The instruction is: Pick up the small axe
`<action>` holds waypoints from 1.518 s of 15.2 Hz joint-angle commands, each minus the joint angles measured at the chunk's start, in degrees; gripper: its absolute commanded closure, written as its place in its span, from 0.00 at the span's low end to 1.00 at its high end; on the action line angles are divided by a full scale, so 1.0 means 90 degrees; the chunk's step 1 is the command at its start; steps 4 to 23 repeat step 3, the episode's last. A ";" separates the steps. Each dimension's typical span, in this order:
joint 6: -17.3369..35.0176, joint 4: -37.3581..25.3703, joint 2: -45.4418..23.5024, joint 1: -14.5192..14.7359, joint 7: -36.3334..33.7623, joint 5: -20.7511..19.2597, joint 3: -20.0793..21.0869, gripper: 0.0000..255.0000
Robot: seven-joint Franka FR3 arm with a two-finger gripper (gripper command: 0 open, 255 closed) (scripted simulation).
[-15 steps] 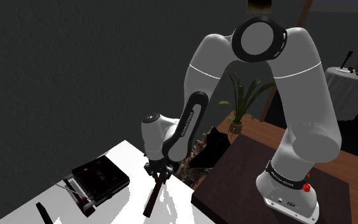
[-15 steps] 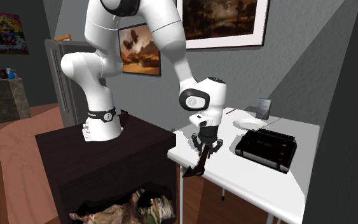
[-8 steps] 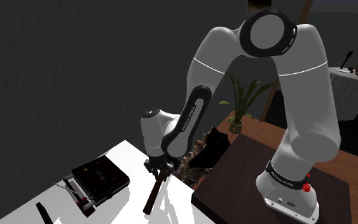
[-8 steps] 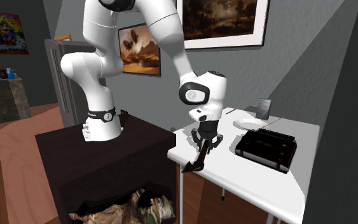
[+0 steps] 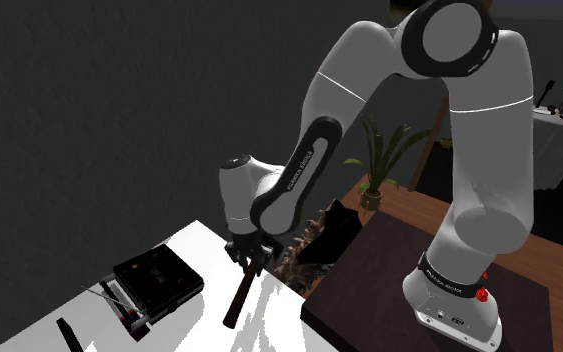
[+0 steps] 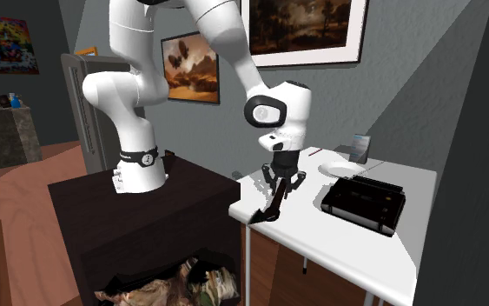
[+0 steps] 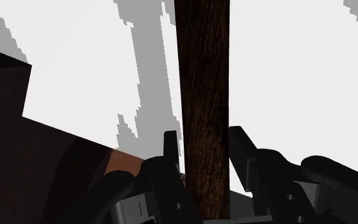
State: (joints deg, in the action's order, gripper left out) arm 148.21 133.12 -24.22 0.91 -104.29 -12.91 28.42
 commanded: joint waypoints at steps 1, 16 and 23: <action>-0.0123 0.0039 0.0172 -0.0082 0.0076 0.0127 0.0108 1.00; -0.0133 0.0041 0.0185 -0.0087 0.0083 0.0138 0.0114 1.00; -0.0133 0.0041 0.0185 -0.0087 0.0083 0.0138 0.0114 1.00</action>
